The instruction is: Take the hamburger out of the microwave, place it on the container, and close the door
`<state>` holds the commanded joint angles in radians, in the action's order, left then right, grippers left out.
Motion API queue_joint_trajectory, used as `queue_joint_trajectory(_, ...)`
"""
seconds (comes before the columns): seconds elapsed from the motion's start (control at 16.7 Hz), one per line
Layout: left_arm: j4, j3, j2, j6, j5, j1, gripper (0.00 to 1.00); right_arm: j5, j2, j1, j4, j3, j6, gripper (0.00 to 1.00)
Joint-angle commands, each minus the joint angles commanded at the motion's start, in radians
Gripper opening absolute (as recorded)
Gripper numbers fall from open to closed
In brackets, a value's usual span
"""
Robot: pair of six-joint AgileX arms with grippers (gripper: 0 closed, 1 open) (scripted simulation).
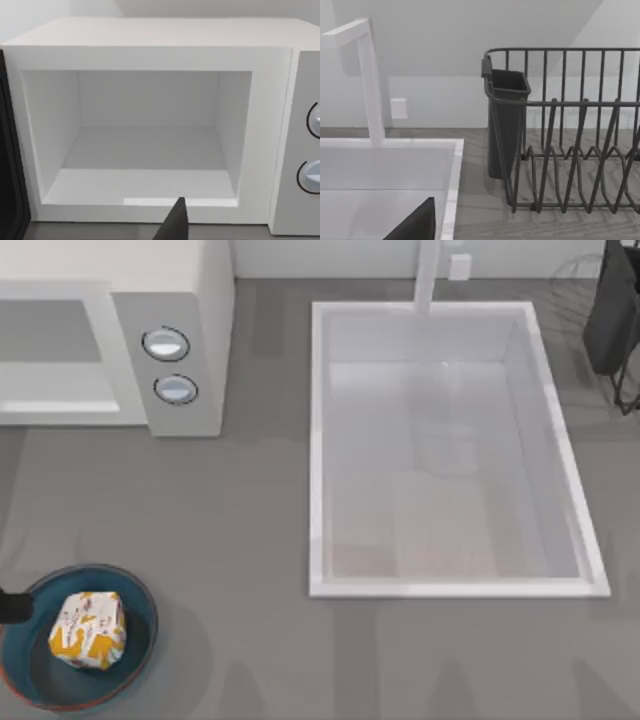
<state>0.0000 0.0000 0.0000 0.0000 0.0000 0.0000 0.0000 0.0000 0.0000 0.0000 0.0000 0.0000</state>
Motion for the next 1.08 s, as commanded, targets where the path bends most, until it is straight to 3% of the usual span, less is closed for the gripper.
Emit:
queue_joint_trajectory(0.3,0.0,0.0,0.0,0.0,0.0,0.0,0.02,0.0,0.0,0.0,0.0,0.0,0.0,1.0)
queue_joint_trajectory(0.9,0.0,-0.001,-0.001,0.0,-0.003,-0.004,0.0,0.0,0.0,0.0,0.0,0.0,0.0,1.0)
queue_joint_trajectory(1.08,0.0,-0.025,-0.025,-0.001,-0.077,-0.077,0.0,0.0,0.0,0.0,0.0,0.0,0.0,1.0)
